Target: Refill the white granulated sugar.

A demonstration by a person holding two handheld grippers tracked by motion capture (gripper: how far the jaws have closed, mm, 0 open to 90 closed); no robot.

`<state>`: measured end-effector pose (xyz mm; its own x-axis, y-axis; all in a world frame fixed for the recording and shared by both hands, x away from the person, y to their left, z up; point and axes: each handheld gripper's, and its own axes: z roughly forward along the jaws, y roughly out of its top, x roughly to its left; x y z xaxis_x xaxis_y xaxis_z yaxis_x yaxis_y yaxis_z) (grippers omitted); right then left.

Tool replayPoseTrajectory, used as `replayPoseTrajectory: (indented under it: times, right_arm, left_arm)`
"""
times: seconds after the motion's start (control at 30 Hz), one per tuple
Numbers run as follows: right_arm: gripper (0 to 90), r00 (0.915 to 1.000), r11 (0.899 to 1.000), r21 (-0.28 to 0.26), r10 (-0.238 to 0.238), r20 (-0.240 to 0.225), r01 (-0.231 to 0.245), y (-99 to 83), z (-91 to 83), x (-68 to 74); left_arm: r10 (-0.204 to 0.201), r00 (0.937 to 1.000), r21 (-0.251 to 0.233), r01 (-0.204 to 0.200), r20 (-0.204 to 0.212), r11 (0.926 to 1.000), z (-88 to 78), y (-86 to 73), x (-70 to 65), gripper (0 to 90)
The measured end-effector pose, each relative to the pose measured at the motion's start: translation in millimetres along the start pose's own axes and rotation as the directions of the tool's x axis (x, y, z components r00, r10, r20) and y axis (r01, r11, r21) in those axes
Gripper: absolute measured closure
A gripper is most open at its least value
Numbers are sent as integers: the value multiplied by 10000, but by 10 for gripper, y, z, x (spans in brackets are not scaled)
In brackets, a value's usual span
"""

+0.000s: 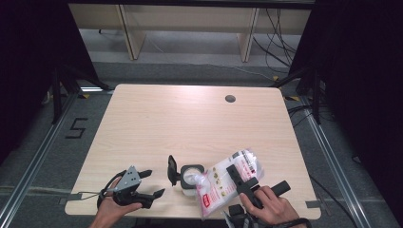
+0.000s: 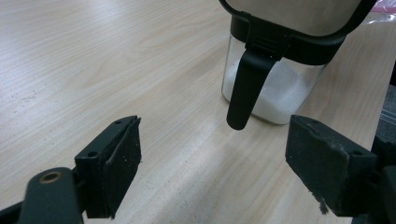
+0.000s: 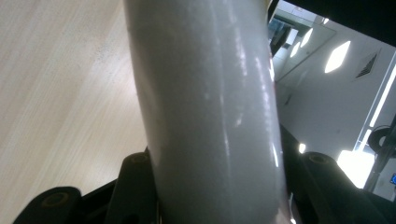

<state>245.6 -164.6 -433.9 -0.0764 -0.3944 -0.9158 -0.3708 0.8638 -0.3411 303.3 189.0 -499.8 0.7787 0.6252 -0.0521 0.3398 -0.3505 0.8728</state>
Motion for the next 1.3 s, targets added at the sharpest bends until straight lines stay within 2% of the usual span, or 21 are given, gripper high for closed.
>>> replayPoseTrajectory:
  times: [0.03, 0.1, 0.17, 0.2, 0.23, 0.33, 0.37, 0.4, 0.43, 0.53, 0.57, 0.63, 0.67, 0.7, 0.73, 0.87, 0.9, 0.93, 1.23, 1.27, 1.3]
  right_arm:
    - [579, 10000, 10000, -34, -24, 12, 24, 6, 7, 9]
    - [579, 9998, 9998, -120, 171, -73, -172, -4, 10, 11]
    - [579, 9999, 9998, -105, 162, -59, -163, -10, 14, 13]
    - [579, 9999, 9998, -123, 138, -71, -139, -15, 18, 9]
    - [580, 9997, 9997, -95, 223, -55, -224, -23, 15, 15]
    - [580, 9996, 9996, -99, 258, -81, -258, -40, 17, 20]
    - [580, 9996, 9996, -77, 281, -101, -282, -44, 19, 20]
    - [580, 9996, 9996, -69, 261, -92, -262, -47, 20, 21]
    - [580, 9996, 9996, -60, 275, -98, -276, -49, 18, 21]
    - [581, 9995, 9995, -75, 301, -78, -301, -53, 14, 22]
    - [582, 9995, 9995, -77, 298, -82, -298, -51, 13, 21]
    - [583, 9994, 9994, -120, 324, -120, -326, -42, 5, 19]
    - [584, 9992, 9991, -179, 384, -123, -386, -38, 2, 19]
    - [586, 9992, 9990, -228, 377, -105, -380, -36, 1, 15]
    - [587, 9993, 9990, -266, 361, -126, -365, -34, 3, 12]
    - [594, 9989, 9987, -218, 452, -123, -455, -54, 2, 21]
    - [595, 9993, 9990, -240, 364, -129, -367, -62, 4, 14]
    - [597, 9985, 9985, -127, 523, -146, -525, -68, -7, 25]
    - [614, 9977, 9974, -295, 658, -142, -662, -67, -28, 40]
    - [615, 9977, 9972, -335, 661, -130, -665, -69, -33, 37]
    - [616, 9990, 9978, -492, 442, -59, -445, -71, -28, 17]
  left_arm:
    - [190, 9998, -9, -190, 65, 9998, -3, 5, 5, 177]
    - [10, 10000, -116, -9, 63, 9999, -3, 7, 1, 177]
    - [-205, 9998, -139, 206, 41, 9997, 8, -1, -8, 177]
    - [86, 9999, -101, -85, 92, 9999, 3, 2, 7, 177]
    - [120, 9999, -92, -120, 92, 9999, -1, 3, 8, 177]
    - [-283, 9996, -178, 284, 67, 9994, 8, 1, -9, 177]
    - [-113, 9999, -54, 114, 42, 9999, 1, -1, 0, 177]
    - [-123, 9999, -91, 124, 79, 9999, 2, -2, -6, 177]
    - [100, 9999, -60, -100, 67, 9999, -5, 3, 6, 177]
    - [-246, 9997, -141, 247, 66, 9996, 5, 0, -7, 177]
    - [-234, 9997, -131, 235, 59, 9996, 4, -3, -9, 177]
    - [143, 9998, -14, -142, 109, 9999, -16, 7, 15, 177]
    - [-73, 10000, -95, 74, 15, 9999, -15, 7, 5, 177]
    - [16, 10000, -116, -15, 66, 9999, -11, 8, 15, 177]
    - [-122, 9999, -91, 122, 82, 9999, -7, 3, 6, 177]
    - [87, 10000, -95, -87, 15, 9999, -22, 11, 17, 177]
    - [-34, 10000, -129, 35, 32, 9999, -13, 6, 12, 177]
    - [5, 10000, -121, -5, 54, 9999, -11, 4, 14, 177]
    - [60, 10000, -134, -59, 67, 9999, -23, 9, 18, 177]
    - [110, 9999, -125, -109, 30, 9999, -22, 11, 23, 177]
    - [-42, 10000, -87, 41, -28, 10000, -20, 6, 12, 177]
